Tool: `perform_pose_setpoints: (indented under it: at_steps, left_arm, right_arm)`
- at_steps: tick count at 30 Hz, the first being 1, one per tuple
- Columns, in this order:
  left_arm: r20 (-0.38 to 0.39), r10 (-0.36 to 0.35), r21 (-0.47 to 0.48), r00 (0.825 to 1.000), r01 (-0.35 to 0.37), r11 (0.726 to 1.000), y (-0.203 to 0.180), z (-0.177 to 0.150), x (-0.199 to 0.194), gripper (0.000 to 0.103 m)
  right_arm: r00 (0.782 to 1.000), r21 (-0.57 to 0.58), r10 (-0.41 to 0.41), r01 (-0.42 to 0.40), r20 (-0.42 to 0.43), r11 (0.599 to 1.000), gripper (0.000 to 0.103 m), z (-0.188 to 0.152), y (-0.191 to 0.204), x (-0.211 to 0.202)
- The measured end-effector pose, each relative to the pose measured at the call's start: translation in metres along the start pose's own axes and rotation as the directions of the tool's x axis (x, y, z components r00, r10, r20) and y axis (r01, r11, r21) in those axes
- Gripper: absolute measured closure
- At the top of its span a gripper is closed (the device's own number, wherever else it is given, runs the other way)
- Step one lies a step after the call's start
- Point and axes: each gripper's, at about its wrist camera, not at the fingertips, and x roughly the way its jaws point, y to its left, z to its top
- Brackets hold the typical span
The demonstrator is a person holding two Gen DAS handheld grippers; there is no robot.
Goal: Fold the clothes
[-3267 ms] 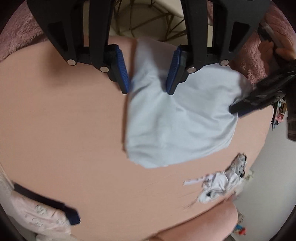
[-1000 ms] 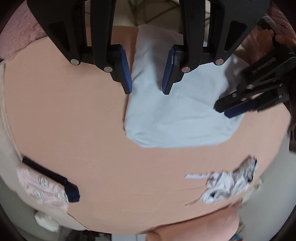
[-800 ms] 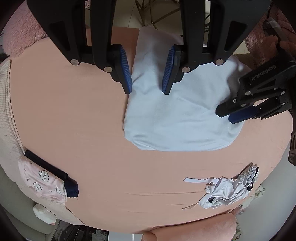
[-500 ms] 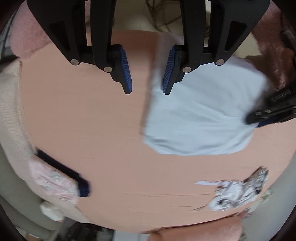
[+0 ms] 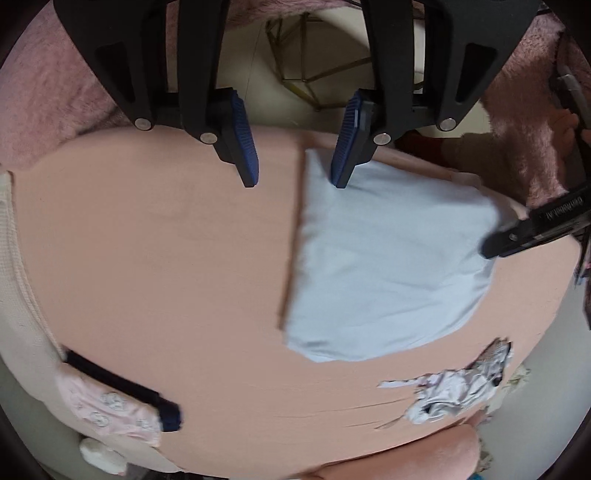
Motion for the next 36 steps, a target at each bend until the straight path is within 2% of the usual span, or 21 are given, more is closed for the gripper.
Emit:
perform_pose_setpoints:
  at_steps: [1,4,5,7,10,13,15,17,20,22,24,26,28,30,32,34,36]
  left_arm:
    - [0.011,-0.024,-0.002,1.000,0.024,1.000,0.000,0.000,-0.004,0.048]
    - [0.017,-0.098,0.026,0.995,0.098,0.995,-0.006,-0.001,-0.006,0.048]
    - [0.007,-0.084,0.038,0.996,0.083,0.996,-0.009,-0.002,-0.003,0.048]
    - [-0.023,-0.016,0.054,1.000,0.017,0.998,-0.009,-0.004,0.009,0.046]
    - [-0.032,-0.035,0.017,0.999,0.036,0.999,0.000,-0.002,0.013,0.045]
    - [-0.028,-0.042,-0.011,0.999,0.042,0.999,0.005,0.001,0.014,0.045]
    - [-0.022,-0.065,-0.030,0.998,0.065,0.997,0.007,0.001,0.014,0.045]
    - [-0.004,-0.087,-0.031,0.996,0.087,0.996,0.006,0.001,0.008,0.047]
    - [0.028,-0.119,-0.010,0.992,0.119,0.993,0.003,-0.001,-0.002,0.047]
    - [-0.003,-0.067,-0.012,0.998,0.067,0.998,0.005,-0.002,0.004,0.047]
    - [-0.031,-0.067,-0.053,0.997,0.065,0.996,0.013,-0.005,0.009,0.045]
    - [-0.029,-0.099,-0.100,0.995,0.096,0.990,0.021,-0.003,0.008,0.045]
    - [0.008,-0.142,-0.121,0.990,0.142,0.982,0.022,0.002,0.002,0.048]
    - [0.033,-0.183,-0.094,0.983,0.185,0.978,0.014,0.010,-0.003,0.048]
    - [0.038,-0.179,-0.044,0.983,0.180,0.983,0.001,0.019,0.001,0.048]
    - [0.036,-0.157,0.013,0.987,0.157,0.988,-0.014,0.028,0.007,0.048]
    - [0.025,-0.166,0.030,0.986,0.165,0.986,-0.022,0.034,0.015,0.048]
  right_arm:
    - [1.000,0.011,-0.002,0.002,0.007,1.000,0.062,-0.001,-0.003,-0.002]
    - [0.993,0.053,0.118,-0.118,0.007,0.992,0.062,-0.002,-0.011,-0.003]
    - [0.987,0.060,0.159,-0.159,0.005,0.985,0.062,-0.001,-0.012,-0.002]
    - [0.983,0.031,0.182,-0.182,-0.010,0.983,0.062,-0.001,-0.004,0.003]
    - [0.993,0.003,0.098,-0.098,-0.059,0.995,0.062,-0.004,0.002,0.013]
    - [0.995,0.011,0.069,-0.069,-0.078,0.998,0.062,-0.009,-0.005,0.014]
    - [0.985,0.016,0.152,-0.151,-0.076,0.988,0.062,-0.010,-0.004,0.012]
    - [0.982,-0.023,0.175,-0.177,-0.064,0.984,0.062,-0.008,0.008,0.010]
    - [0.991,-0.062,0.122,-0.125,-0.046,0.990,0.062,-0.006,0.021,0.013]
    - [0.995,-0.038,0.092,-0.094,-0.046,0.995,0.062,-0.004,0.018,0.016]
    - [0.996,-0.011,0.053,-0.054,-0.078,0.999,0.062,-0.006,0.006,0.019]
    - [0.994,0.011,0.022,-0.021,-0.107,1.000,0.062,-0.008,-0.007,0.020]
    - [0.991,0.055,0.078,-0.072,-0.110,0.996,0.062,-0.008,-0.021,0.013]
    - [0.988,0.082,0.146,-0.142,-0.050,0.986,0.062,0.001,-0.030,-0.004]
    - [0.989,0.070,0.145,-0.145,0.001,0.987,0.061,0.015,-0.032,-0.014]
    - [0.991,0.053,0.130,-0.130,0.015,0.990,0.061,0.033,-0.033,-0.011]
    - [0.989,0.044,0.145,-0.146,0.027,0.988,0.061,0.053,-0.029,-0.002]
